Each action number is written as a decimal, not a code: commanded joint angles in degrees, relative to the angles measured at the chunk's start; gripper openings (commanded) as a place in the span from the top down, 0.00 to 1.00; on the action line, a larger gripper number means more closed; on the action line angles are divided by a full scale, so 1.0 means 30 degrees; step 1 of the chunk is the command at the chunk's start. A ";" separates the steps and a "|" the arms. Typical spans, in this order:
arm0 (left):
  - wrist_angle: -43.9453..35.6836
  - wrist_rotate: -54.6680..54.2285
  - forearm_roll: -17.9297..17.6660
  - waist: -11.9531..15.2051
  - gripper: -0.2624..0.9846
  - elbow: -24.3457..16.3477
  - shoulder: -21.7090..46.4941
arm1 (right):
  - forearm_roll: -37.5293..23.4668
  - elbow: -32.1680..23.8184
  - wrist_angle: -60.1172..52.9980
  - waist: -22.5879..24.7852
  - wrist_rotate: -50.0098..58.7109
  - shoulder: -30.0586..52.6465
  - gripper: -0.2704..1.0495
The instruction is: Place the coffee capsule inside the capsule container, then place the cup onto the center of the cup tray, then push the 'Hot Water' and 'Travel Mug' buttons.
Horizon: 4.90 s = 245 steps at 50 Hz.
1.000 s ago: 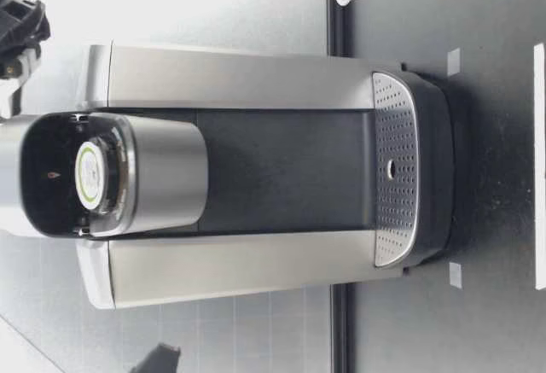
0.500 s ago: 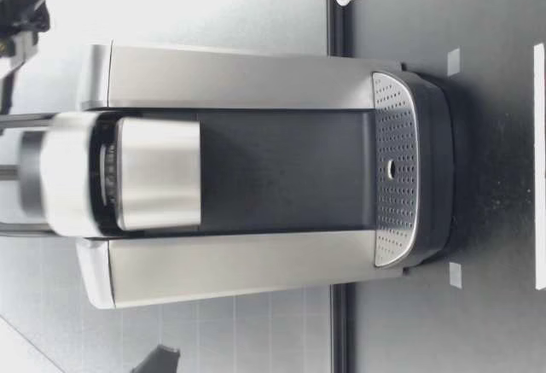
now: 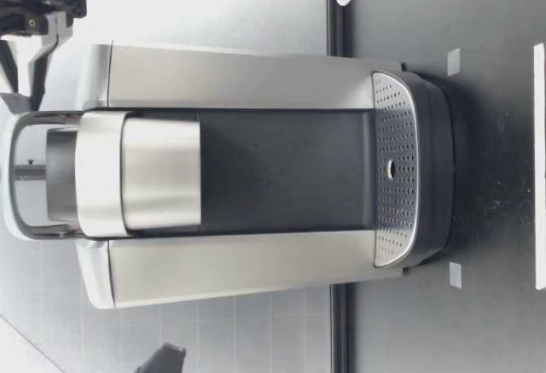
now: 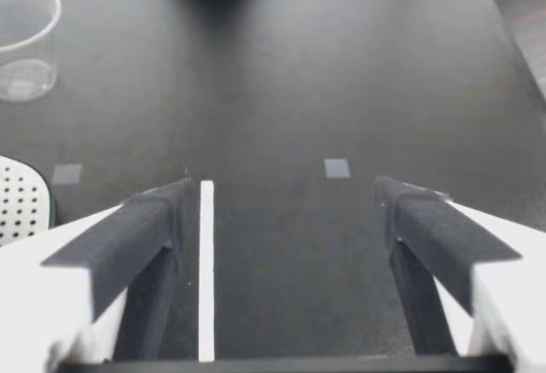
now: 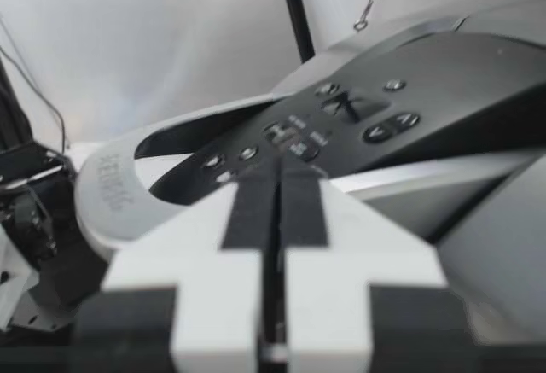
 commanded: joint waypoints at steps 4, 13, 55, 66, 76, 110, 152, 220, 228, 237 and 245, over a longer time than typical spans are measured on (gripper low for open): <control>-0.0146 0.0029 -0.0117 0.0029 0.23 -0.0234 0.0000 | -0.0029 0.0146 -0.0059 0.0439 0.0059 -0.0117 0.73; -0.0146 0.0029 -0.0176 0.0029 0.23 -0.0205 0.0029 | -0.0029 0.0469 -0.0059 0.0439 0.0381 -0.0322 0.73; -0.0146 0.0088 -0.0176 0.0029 0.23 0.0059 0.0029 | 0.1436 0.9111 0.8145 -0.0264 0.8379 -0.7236 0.73; -0.0176 0.0088 -0.0205 0.0029 0.23 0.0234 0.0029 | 0.1348 1.0371 1.0752 -0.3428 1.0371 -0.9346 0.68; -0.0176 0.0088 -0.0176 0.0029 0.23 0.0439 0.0029 | 0.1318 1.1367 1.0781 -0.5596 1.0459 -1.0166 0.53; -0.0146 0.0088 -0.0176 0.0381 0.23 0.0762 0.0029 | 0.1318 1.0605 0.9609 -0.5771 1.0928 -0.6416 0.35; -0.0117 0.0117 -0.0205 0.0381 0.23 0.0762 0.0586 | 0.1289 0.9521 0.9170 -0.5742 1.0840 -0.3135 0.36; -0.0029 0.0146 -0.0176 0.0381 0.23 0.0908 0.0615 | 0.1436 0.5156 0.8672 -0.0762 1.3857 -0.0850 0.74; -0.0029 0.0117 -0.0176 0.0381 0.23 0.0938 0.0615 | 0.1465 0.3750 0.7734 -0.0615 1.3857 0.1143 0.74; -0.0117 0.0146 -0.0176 0.0381 0.23 0.0938 0.0615 | 0.1436 0.2314 0.7354 -0.0586 1.3857 0.2900 0.74; -0.0117 0.0146 -0.0176 0.0410 0.23 0.1084 0.0615 | 0.1436 0.1172 0.7354 -0.0527 1.3857 0.4189 0.74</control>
